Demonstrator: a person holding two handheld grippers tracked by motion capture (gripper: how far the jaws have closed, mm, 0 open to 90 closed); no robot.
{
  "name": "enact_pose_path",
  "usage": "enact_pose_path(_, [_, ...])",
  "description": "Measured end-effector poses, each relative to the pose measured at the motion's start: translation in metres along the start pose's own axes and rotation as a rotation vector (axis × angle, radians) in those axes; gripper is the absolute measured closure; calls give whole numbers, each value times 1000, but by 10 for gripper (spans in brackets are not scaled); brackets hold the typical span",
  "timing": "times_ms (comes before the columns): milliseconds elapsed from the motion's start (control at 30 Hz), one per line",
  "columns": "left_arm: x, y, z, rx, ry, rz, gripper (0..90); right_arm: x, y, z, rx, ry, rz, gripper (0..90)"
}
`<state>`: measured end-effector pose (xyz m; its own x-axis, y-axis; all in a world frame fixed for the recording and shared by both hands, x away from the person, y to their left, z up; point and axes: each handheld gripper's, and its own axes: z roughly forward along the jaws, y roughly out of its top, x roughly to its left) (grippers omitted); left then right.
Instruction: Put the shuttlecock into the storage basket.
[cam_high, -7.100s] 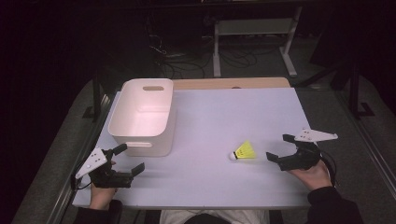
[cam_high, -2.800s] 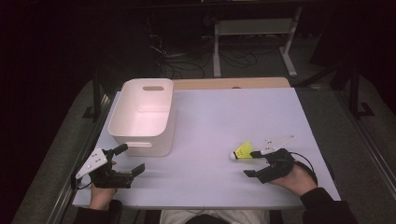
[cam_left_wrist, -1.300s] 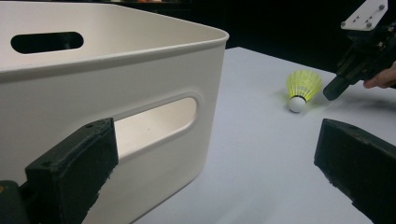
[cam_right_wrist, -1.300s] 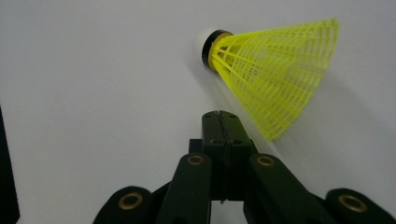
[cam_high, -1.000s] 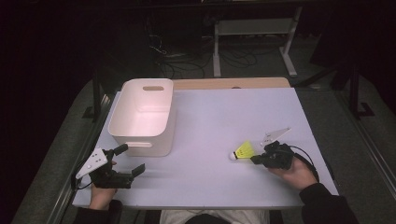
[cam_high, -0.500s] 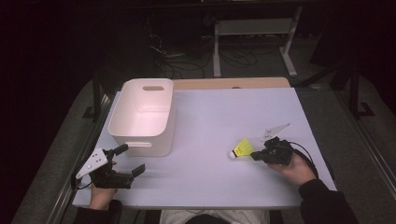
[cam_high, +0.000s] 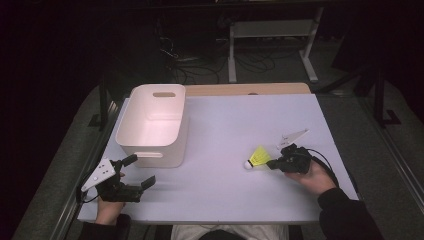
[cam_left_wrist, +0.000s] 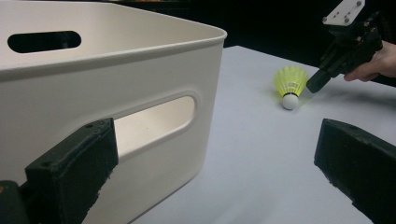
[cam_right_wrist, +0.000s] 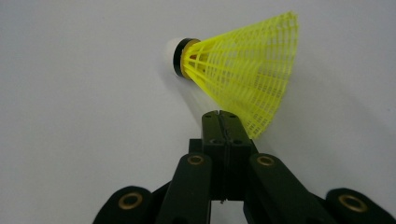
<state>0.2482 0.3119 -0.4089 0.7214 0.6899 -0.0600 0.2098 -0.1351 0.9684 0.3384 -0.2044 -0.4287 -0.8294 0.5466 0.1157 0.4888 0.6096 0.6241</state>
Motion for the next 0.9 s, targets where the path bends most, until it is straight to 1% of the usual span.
enact_pose_path(233, [0,0,0,0,-1,0,0,-4,3,3,1,-5,-3,884])
enact_pose_path(600, [0,0,0,0,-1,0,0,-11,6,5,-15,3,18,885])
enact_pose_path(800, [0,0,0,0,0,2,0,-15,15,10,-7,12,9,885])
enact_pose_path(900, [0,0,0,1,1,2,0,-18,18,11,-12,15,7,885])
